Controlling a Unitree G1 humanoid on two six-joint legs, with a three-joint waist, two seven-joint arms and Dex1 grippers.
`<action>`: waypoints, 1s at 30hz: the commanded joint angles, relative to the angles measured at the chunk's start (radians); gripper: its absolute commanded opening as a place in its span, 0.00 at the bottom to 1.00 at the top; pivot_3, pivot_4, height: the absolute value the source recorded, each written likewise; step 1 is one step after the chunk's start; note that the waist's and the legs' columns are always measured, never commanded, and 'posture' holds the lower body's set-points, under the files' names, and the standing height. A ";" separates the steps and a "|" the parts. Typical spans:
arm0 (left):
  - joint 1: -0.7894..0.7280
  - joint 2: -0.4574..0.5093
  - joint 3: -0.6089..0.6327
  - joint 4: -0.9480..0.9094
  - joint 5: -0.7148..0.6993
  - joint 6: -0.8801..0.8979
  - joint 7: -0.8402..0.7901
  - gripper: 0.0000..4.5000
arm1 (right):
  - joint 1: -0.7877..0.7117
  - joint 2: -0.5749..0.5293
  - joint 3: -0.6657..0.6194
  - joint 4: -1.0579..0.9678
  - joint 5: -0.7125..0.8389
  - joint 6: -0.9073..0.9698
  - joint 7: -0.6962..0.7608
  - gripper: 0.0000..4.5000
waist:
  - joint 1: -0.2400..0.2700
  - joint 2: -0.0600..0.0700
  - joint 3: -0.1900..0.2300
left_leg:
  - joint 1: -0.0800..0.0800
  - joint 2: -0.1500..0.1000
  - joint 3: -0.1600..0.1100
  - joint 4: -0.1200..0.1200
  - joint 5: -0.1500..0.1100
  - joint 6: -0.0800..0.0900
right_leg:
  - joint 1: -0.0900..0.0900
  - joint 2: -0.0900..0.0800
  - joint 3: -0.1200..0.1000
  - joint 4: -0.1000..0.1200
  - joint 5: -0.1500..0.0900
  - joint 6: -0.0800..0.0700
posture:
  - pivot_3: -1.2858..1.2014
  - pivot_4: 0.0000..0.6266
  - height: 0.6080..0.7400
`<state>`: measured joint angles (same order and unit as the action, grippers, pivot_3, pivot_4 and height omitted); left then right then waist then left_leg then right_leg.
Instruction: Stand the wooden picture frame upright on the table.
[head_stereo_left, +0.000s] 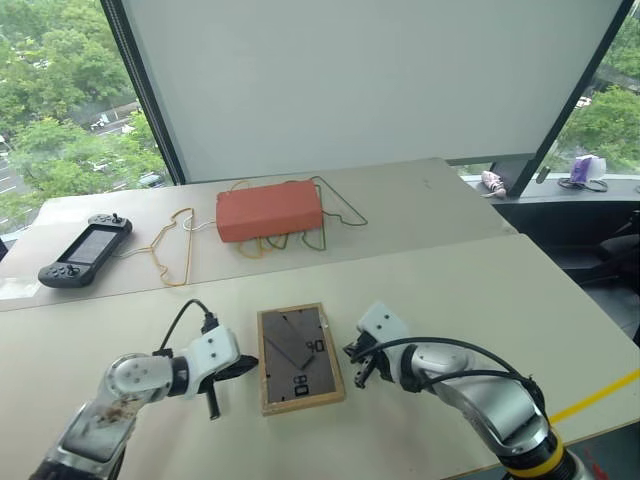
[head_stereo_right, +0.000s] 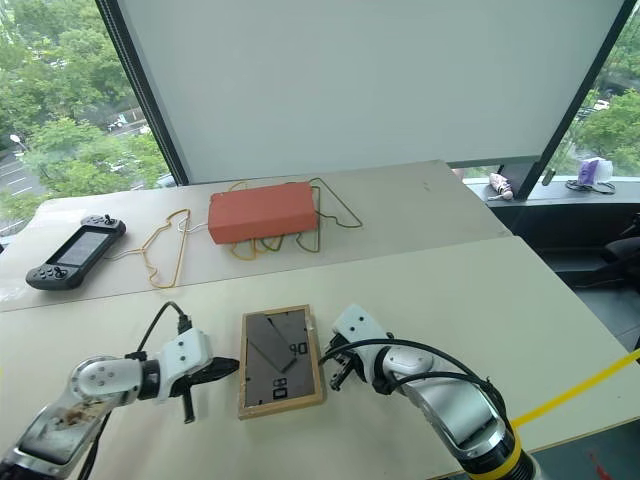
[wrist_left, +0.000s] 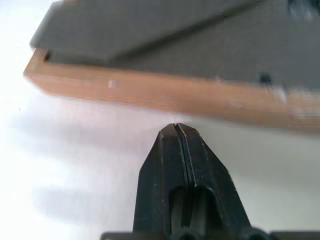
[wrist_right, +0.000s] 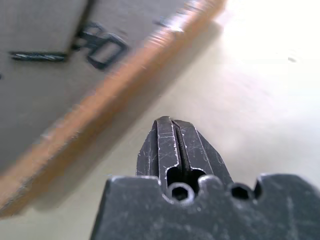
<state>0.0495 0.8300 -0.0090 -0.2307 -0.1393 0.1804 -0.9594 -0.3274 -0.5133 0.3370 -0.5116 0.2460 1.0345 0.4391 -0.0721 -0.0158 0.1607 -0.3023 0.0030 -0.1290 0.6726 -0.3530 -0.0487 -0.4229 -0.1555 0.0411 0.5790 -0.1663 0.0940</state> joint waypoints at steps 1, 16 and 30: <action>0.088 0.058 0.056 0.114 0.030 -0.063 -0.020 0.01 | 0.018 -0.016 -0.036 -0.018 0.006 -0.032 0.023 0.00 | 0.001 0.000 0.000 | 0.000 0.000 0.000 0.000 0.000 0.000 | 0.000 0.000 0.000 0.000 0.000 0.000 | 0.52 0.24 1.00; -0.146 -0.096 0.111 0.610 0.535 -1.553 0.342 0.56 | 0.022 -0.045 -0.026 -0.014 0.097 -0.067 0.203 0.00 | 0.055 0.000 0.000 | -0.001 0.000 0.000 0.001 0.001 -0.002 | -0.003 0.000 -0.002 -0.005 0.001 -0.002 | 0.52 0.24 1.00; -0.362 -0.126 -0.037 0.871 0.843 -1.721 0.598 0.98 | -0.121 -0.006 0.026 0.046 0.134 0.009 0.234 0.00 | 0.059 0.001 0.000 | 0.000 0.000 -0.001 0.002 0.001 -0.003 | -0.001 0.000 -0.003 -0.002 0.002 -0.001 | 0.52 0.24 1.00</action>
<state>-0.3086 0.7131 0.0017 0.6128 0.6564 -1.5311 -0.3808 -0.4295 -0.5313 0.3631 -0.4496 0.3602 1.0464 0.6606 -0.0134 -0.0150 0.1605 -0.3019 0.0031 -0.1300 0.6745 -0.3514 -0.0523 -0.4239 -0.1558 0.0384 0.5771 -0.1643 0.0934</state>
